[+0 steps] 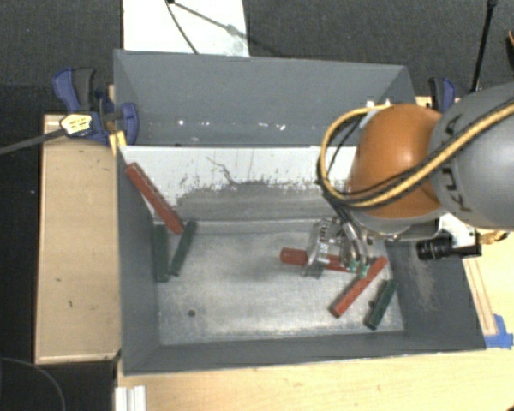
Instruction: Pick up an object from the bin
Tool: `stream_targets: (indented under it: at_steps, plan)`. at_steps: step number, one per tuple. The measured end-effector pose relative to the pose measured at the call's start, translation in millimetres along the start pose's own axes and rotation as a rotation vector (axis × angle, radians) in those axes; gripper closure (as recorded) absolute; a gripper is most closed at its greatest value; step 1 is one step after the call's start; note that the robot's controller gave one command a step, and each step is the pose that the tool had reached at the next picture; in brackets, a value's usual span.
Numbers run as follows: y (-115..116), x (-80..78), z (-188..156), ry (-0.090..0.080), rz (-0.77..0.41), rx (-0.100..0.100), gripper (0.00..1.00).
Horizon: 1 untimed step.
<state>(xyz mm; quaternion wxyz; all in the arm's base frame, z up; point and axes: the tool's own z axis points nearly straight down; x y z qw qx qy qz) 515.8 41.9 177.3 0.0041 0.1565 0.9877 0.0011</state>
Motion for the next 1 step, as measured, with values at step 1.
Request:
stream_targets:
  at_steps: [1]
  plan:
    - [-20.8, -19.1, -131.9, -0.004, 0.024, 0.0, 1.0]
